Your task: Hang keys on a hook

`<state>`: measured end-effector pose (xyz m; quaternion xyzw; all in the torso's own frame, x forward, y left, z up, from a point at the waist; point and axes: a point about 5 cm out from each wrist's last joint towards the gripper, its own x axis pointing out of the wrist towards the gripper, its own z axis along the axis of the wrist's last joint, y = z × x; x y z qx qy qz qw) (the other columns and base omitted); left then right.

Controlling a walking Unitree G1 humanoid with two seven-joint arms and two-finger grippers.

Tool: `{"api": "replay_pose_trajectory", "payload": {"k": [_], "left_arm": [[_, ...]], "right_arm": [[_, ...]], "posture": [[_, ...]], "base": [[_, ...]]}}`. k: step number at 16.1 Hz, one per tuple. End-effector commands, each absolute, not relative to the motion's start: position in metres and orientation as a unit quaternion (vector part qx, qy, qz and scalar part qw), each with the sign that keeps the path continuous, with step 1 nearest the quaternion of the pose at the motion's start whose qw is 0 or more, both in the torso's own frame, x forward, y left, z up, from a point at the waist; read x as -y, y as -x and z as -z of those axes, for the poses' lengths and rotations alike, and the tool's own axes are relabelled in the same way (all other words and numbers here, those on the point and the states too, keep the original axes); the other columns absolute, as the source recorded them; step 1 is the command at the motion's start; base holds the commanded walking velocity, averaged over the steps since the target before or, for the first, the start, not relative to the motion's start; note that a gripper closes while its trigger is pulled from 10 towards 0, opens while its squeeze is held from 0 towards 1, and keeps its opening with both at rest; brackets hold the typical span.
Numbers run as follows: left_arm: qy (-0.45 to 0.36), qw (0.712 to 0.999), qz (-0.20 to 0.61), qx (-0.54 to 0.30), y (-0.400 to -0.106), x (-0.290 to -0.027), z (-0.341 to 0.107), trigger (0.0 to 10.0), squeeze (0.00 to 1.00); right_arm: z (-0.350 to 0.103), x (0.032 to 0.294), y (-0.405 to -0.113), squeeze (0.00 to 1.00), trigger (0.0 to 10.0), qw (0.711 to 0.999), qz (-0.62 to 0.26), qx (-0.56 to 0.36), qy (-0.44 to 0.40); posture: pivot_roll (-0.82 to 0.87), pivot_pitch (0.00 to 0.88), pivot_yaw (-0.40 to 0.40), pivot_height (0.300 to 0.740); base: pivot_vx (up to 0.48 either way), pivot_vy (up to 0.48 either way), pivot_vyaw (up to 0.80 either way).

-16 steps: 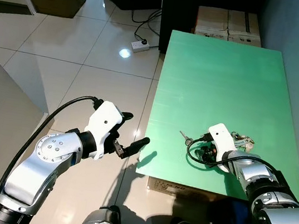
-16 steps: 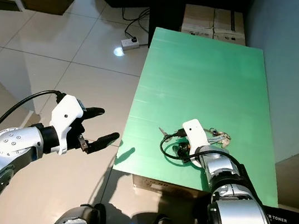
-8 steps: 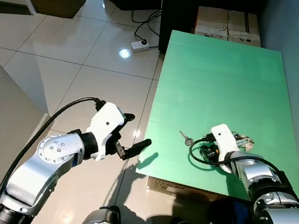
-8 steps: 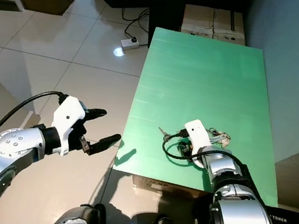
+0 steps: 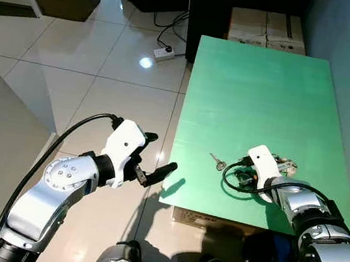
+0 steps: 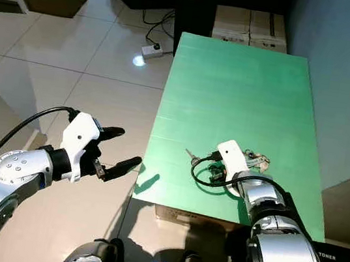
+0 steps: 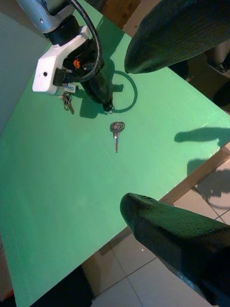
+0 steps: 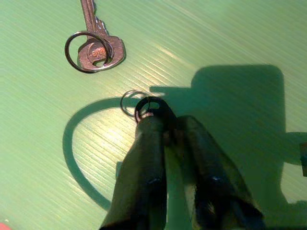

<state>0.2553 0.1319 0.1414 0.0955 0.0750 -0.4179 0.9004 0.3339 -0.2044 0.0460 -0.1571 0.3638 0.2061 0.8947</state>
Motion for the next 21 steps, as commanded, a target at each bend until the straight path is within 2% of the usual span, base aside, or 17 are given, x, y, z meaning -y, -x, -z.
{"api": "replay_pose_trajectory", "payload": {"k": [1,7,11,12,14,17,19,21], "left_arm": [[-0.103,0.898,0.421,-0.073,-0.255,-0.133,-0.142,10.0,0.00],[-0.104,0.901,0.415,-0.070,-0.255,-0.134,-0.143,10.0,0.00],[-0.104,0.903,0.412,-0.067,-0.255,-0.136,-0.144,10.0,0.00],[-0.105,0.903,0.412,-0.066,-0.256,-0.136,-0.144,10.0,0.00],[-0.105,0.902,0.413,-0.065,-0.258,-0.136,-0.145,10.0,0.00],[-0.105,0.901,0.415,-0.065,-0.260,-0.136,-0.146,10.0,0.00],[-0.104,0.898,0.423,-0.068,-0.260,-0.138,-0.148,10.0,0.00],[-0.102,0.895,0.428,-0.070,-0.259,-0.138,-0.148,10.0,0.00]], "right_arm": [[-0.044,0.208,-0.331,0.00,0.0,0.894,-0.208,-0.367,0.148],[-0.052,0.215,-0.334,0.00,0.0,0.921,-0.191,-0.327,0.090],[-0.062,0.216,-0.337,0.00,0.0,0.930,-0.220,-0.287,0.070],[-0.064,0.216,-0.338,1.00,10.0,0.926,-0.236,-0.283,0.077],[-0.065,0.218,-0.335,1.00,10.0,0.905,-0.278,-0.296,0.126],[-0.066,0.220,-0.333,1.00,10.0,0.882,-0.316,-0.314,0.156],[-0.068,0.223,-0.332,1.00,10.0,0.852,-0.347,-0.341,0.195],[-0.067,0.223,-0.331,1.00,10.0,0.844,-0.353,-0.349,0.200]], "posture": [[0.02,0.220,0.079,0.740],[0.02,0.213,0.076,0.740],[0.01,0.212,0.079,0.740],[0.01,0.212,0.079,0.740],[0.01,0.212,0.078,0.740],[0.02,0.212,0.080,0.740],[0.02,0.220,0.079,0.740],[0.03,0.221,0.076,0.740]], "base": [[0.000,0.000,0.00],[0.000,0.000,0.00],[0.000,0.000,0.00],[0.000,0.000,0.00],[0.000,0.000,0.00],[0.000,0.000,0.00],[0.000,0.000,0.00],[0.000,0.000,0.00]]}}
